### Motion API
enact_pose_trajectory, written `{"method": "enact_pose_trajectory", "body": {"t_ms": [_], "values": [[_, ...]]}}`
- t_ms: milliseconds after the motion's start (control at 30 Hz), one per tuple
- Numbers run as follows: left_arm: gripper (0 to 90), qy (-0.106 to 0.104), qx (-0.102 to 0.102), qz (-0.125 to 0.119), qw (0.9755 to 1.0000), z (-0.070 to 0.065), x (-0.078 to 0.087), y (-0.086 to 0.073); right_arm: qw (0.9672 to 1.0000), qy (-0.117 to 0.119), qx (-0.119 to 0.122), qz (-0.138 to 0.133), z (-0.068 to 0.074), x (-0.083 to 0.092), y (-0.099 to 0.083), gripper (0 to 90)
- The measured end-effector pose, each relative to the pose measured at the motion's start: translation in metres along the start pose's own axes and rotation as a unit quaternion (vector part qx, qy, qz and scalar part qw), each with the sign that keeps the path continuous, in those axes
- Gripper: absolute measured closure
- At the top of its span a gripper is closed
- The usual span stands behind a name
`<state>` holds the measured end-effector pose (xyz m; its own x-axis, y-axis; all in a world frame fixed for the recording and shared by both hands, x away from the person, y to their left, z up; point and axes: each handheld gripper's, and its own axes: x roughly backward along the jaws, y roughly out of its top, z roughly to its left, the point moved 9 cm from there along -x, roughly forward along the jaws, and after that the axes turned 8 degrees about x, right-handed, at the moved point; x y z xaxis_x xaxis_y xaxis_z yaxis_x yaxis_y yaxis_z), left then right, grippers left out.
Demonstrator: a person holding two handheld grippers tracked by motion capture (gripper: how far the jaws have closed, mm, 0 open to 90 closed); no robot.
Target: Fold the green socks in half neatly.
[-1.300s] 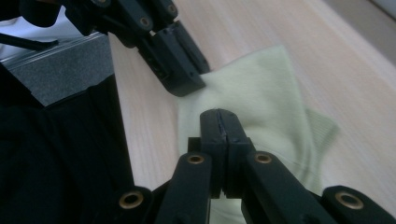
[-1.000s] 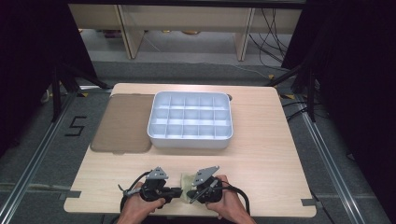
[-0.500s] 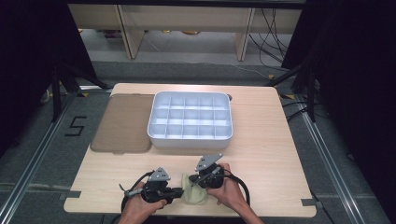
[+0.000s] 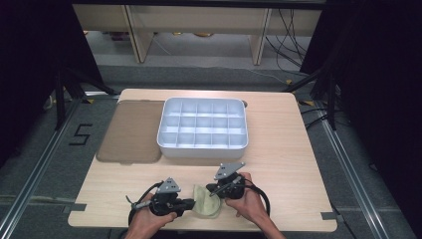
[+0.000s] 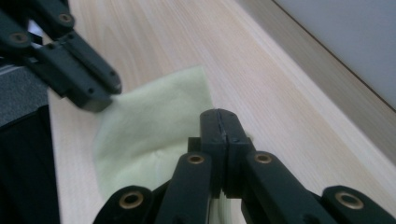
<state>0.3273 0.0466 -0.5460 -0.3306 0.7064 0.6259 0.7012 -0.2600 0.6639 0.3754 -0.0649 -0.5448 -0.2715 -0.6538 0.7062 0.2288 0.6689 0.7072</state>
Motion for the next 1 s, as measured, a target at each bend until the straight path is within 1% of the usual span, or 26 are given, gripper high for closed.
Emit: {"method": "enact_pose_trajectory", "body": {"t_ms": [33, 67, 100, 133, 167, 200, 267, 300, 333, 433, 467, 500, 533, 600, 633, 667, 700, 767, 833, 867, 967, 1000], "values": [[84.7, 0.000, 0.000, 0.000, 1.0000, 0.000, 0.000, 0.000, 1.0000, 0.000, 0.000, 0.000, 0.000, 0.000, 0.000, 90.0], [84.7, 0.002, -0.007, 0.001, 1.0000, 0.001, 0.001, 0.000, 1.0000, 0.002, -0.007, 0.003, 0.002, 0.004, -0.002, 90.0], [84.7, 0.001, -0.007, 0.000, 1.0000, 0.000, 0.001, 0.000, 0.9999, 0.004, -0.010, 0.005, 0.005, 0.012, -0.009, 90.0], [84.6, 0.001, 0.000, -0.001, 1.0000, 0.000, 0.001, 0.001, 0.9999, 0.001, -0.013, 0.007, 0.006, 0.014, -0.013, 90.0], [84.6, 0.001, 0.000, -0.001, 1.0000, 0.000, 0.001, 0.001, 0.9999, 0.001, -0.013, 0.007, 0.006, 0.014, -0.013, 90.0], [84.6, 0.002, -0.013, 0.000, 0.9999, -0.001, 0.003, 0.002, 0.9997, 0.004, -0.017, 0.018, 0.006, 0.015, -0.021, 90.0], [84.6, 0.005, -0.014, -0.001, 0.9999, -0.002, 0.003, 0.002, 0.9995, 0.005, -0.021, 0.023, 0.007, 0.015, -0.024, 90.0], [84.6, 0.007, -0.009, -0.001, 0.9999, -0.002, 0.003, 0.001, 0.9994, 0.004, -0.021, 0.028, 0.006, 0.014, -0.027, 90.0], [84.5, 0.003, -0.016, -0.002, 0.9999, -0.003, 0.002, 0.002, 0.9991, 0.007, -0.029, 0.030, 0.008, 0.012, -0.030, 90.0], [84.5, 0.003, -0.019, -0.001, 0.9998, -0.003, 0.002, 0.003, 0.9990, 0.010, -0.022, 0.038, 0.008, 0.009, -0.031, 90.0], [84.5, 0.005, -0.021, -0.001, 0.9998, -0.003, 0.003, 0.003, 0.9990, 0.008, -0.028, 0.034, 0.009, 0.009, -0.028, 90.0], [84.5, 0.005, -0.021, -0.001, 0.9998, -0.003, 0.003, 0.003, 0.9994, 0.004, -0.023, 0.027, 0.007, 0.013, -0.026, 90.0], [84.5, 0.006, -0.021, -0.001, 0.9998, -0.003, 0.003, 0.003, 0.9995, 0.003, -0.024, 0.018, 0.006, 0.016, -0.022, 90.0], [84.5, 0.006, -0.022, -0.002, 0.9997, -0.003, 0.003, 0.003, 0.9996, 0.005, -0.023, 0.013, 0.006, 0.018, -0.021, 90.0], [84.5, 0.005, -0.023, -0.004, 0.9997, -0.003, 0.003, 0.004, 0.9998, 0.007, -0.018, 0.008, 0.005, 0.020, -0.020, 90.0], [84.5, 0.009, -0.024, -0.004, 0.9997, -0.003, 0.003, 0.005, 0.9996, 0.008, -0.023, 0.013, 0.007, 0.019, -0.022, 90.0], [84.5, 0.008, -0.024, -0.005, 0.9997, -0.004, 0.003, 0.005, 0.9994, 0.012, -0.023, 0.023, 0.007, 0.016, -0.025, 90.0], [84.5, 0.006, -0.025, -0.004, 0.9997, -0.004, 0.003, 0.004, 0.9993, 0.016, -0.022, 0.027, 0.008, 0.013, -0.027, 90.0], [84.5, 0.005, -0.026, -0.007, 0.9996, -0.006, 0.002, 0.005, 0.9990, 0.023, -0.014, 0.036, 0.010, 0.008, -0.030, 90.0], [84.5, 0.004, -0.030, -0.007, 0.9995, -0.007, 0.002, 0.006, 0.9990, 0.019, -0.007, 0.039, 0.010, 0.004, -0.032, 90.0], [84.4, 0.003, -0.033, -0.012, 0.9994, -0.009, 0.001, 0.008, 0.9986, 0.023, -0.009, 0.046, 0.011, 0.004, -0.033, 90.0], [84.4, 0.001, -0.031, -0.016, 0.9994, -0.014, -0.001, 0.010, 0.9986, 0.023, -0.010, 0.046, 0.010, 0.004, -0.033, 90.0]]}}
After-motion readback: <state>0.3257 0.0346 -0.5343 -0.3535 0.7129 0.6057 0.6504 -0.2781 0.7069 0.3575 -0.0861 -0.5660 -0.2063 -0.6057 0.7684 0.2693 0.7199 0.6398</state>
